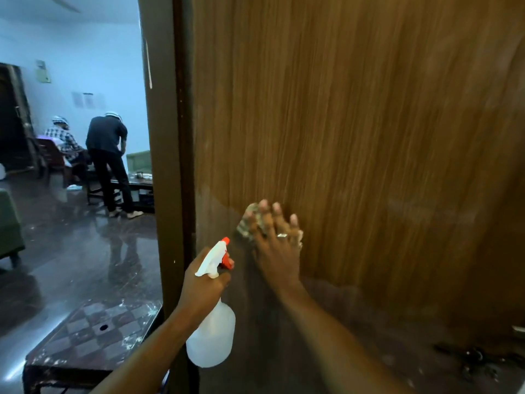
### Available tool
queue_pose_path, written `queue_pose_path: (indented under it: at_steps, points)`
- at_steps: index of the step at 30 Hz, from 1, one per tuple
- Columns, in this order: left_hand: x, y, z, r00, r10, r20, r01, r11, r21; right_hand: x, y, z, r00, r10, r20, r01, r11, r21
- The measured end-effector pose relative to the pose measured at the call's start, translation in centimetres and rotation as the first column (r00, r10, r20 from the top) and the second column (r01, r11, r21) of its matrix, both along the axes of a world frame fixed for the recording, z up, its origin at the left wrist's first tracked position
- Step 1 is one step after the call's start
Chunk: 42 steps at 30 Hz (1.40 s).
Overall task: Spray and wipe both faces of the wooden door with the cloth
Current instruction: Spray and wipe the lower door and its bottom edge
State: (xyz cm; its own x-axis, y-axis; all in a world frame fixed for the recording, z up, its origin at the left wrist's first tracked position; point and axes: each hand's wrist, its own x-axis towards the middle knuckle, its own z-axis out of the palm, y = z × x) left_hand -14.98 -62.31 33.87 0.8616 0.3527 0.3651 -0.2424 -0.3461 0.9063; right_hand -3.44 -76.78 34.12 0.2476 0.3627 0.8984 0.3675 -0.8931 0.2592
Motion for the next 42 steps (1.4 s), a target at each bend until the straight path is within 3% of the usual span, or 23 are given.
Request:
queue_pose_path:
  at_steps: [3, 4, 6, 8, 11, 13, 17, 20, 22, 24, 26, 29, 31, 34, 38, 40, 42]
  points:
    - [-0.2, 2.0, 0.2, 1.0, -0.006, 0.018, 0.006, 1.0, 0.002, -0.5, 0.9, -6.7, 0.999, 0.007, -0.053, -0.022, 0.962, -0.273]
    - [-0.1, 2.5, -0.1, 1.0, -0.001, 0.01, 0.001, 1.0, 0.014, -0.8, -0.2, -8.4, 0.995, -0.014, -0.094, -0.015, 0.954, -0.301]
    - [0.0, 4.2, -0.7, 1.0, -0.023, 0.003, 0.023, 0.999, 0.03, -0.9, -2.2, -10.1, 0.992, -0.023, -0.124, -0.005, 0.976, -0.219]
    - [-0.2, 5.6, -0.8, 0.999, -0.037, -0.005, 0.037, 0.999, 0.016, -0.9, -2.9, -8.6, 0.99, -0.091, -0.11, 0.088, 0.995, -0.036]
    - [-0.2, 6.6, -0.9, 0.999, -0.036, 0.01, 0.036, 0.999, -0.001, -0.4, 1.1, -2.2, 0.989, -0.118, -0.086, 0.133, 0.974, 0.182]
    - [-0.4, 6.7, -0.6, 0.999, -0.036, 0.012, 0.036, 0.999, -0.012, -0.3, 5.6, 2.3, 0.994, -0.09, -0.062, 0.1, 0.977, 0.188]
    - [-0.8, 7.9, -0.1, 0.998, -0.057, 0.004, 0.057, 0.996, -0.064, 0.8, 12.0, 4.4, 0.997, -0.071, 0.01, 0.071, 0.997, -0.034]
    - [-0.9, 9.1, -0.6, 0.997, -0.075, -0.019, 0.075, 0.997, 0.005, 0.7, 11.2, -0.8, 0.999, 0.014, 0.035, -0.001, 0.939, -0.344]
    - [-0.9, 9.9, -1.4, 0.997, -0.062, -0.038, 0.064, 0.995, 0.073, 0.1, 8.3, -5.0, 1.0, 0.0, -0.023, -0.009, 0.917, -0.399]
    - [-0.9, 10.7, -2.2, 0.998, -0.049, -0.05, 0.054, 0.992, 0.117, -0.7, 4.5, -7.7, 0.995, -0.062, -0.082, 0.031, 0.939, -0.341]
    - [-0.9, 11.2, -2.9, 0.995, -0.066, -0.069, 0.074, 0.989, 0.127, -0.9, 1.7, -7.8, 0.987, -0.131, -0.093, 0.113, 0.977, -0.181]
    - [-0.8, 11.5, -3.9, 0.993, -0.066, -0.102, 0.081, 0.985, 0.151, -0.8, 3.3, -3.1, 0.973, -0.169, -0.156, 0.193, 0.969, 0.152]
    - [-0.7, 11.7, -4.2, 0.989, -0.069, -0.131, 0.09, 0.983, 0.163, -0.6, 7.0, -0.3, 0.977, -0.15, -0.152, 0.182, 0.957, 0.224]
    - [-1.0, 11.5, -4.1, 0.986, -0.087, -0.143, 0.111, 0.979, 0.172, -0.2, 10.9, -0.7, 0.993, -0.084, -0.084, 0.078, 0.995, -0.069]
    - [-2.1, 10.5, -3.5, 0.995, -0.077, -0.061, 0.084, 0.989, 0.123, -1.0, 8.1, -8.2, 0.994, -0.03, -0.108, -0.029, 0.862, -0.505]
    - [-2.4, 9.8, -3.2, 0.996, -0.079, -0.053, 0.084, 0.99, 0.112, -1.7, 4.5, -11.5, 0.991, -0.076, -0.11, -0.002, 0.813, -0.582]
    - [-2.4, 8.8, -3.3, 0.995, -0.077, -0.064, 0.084, 0.989, 0.12, -1.8, 0.8, -13.1, 0.99, -0.107, -0.09, 0.046, 0.856, -0.515]
